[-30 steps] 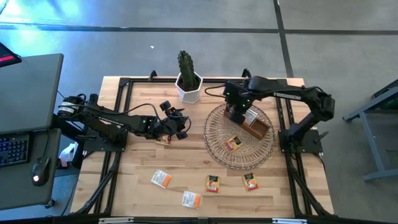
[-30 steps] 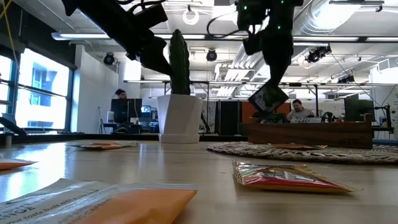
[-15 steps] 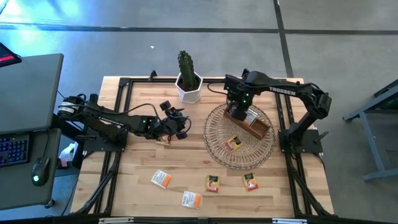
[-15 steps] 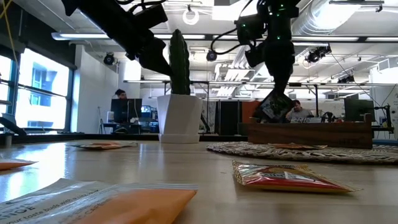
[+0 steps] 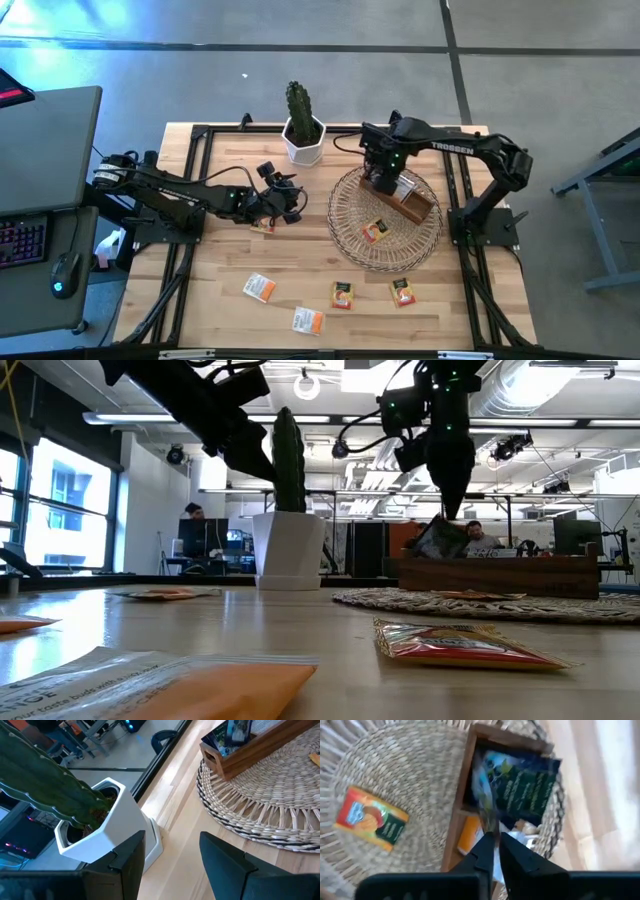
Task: Pick & Place Tea
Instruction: Put the purple tea bag into the left section of the wooden organizer, then put the orange tea bag into the right section of the wooden organizer
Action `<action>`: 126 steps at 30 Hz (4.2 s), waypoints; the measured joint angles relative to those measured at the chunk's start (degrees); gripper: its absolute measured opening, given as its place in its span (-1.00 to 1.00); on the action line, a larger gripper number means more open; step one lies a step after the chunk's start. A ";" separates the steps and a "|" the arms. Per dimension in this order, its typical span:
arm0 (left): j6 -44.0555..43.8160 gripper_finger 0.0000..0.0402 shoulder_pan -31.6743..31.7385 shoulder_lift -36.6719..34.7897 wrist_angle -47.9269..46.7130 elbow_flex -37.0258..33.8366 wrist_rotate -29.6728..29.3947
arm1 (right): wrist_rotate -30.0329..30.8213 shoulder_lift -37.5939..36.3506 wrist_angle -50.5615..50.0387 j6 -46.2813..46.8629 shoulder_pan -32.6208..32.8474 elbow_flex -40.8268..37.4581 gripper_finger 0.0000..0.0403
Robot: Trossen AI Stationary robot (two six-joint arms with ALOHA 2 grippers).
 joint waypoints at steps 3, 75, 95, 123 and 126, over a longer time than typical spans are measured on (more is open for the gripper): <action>-0.01 -0.08 -0.01 0.00 -0.02 0.00 0.01 | 2.42 0.00 1.14 -0.17 -0.02 0.00 -0.73; -0.01 -0.08 0.01 0.00 0.12 0.00 0.45 | 6.64 0.02 30.66 3.17 10.16 -11.32 -0.99; -0.05 -0.08 -0.02 0.00 0.03 0.00 6.89 | 9.45 -0.06 26.14 26.82 30.16 -9.85 -0.60; -0.03 -0.08 -0.02 0.00 0.12 0.00 12.19 | 9.16 -0.06 34.77 39.57 27.34 -27.28 -0.26; -0.03 -0.08 -0.02 0.00 0.09 0.00 12.18 | 7.55 -0.07 34.92 39.53 27.26 -27.28 -0.40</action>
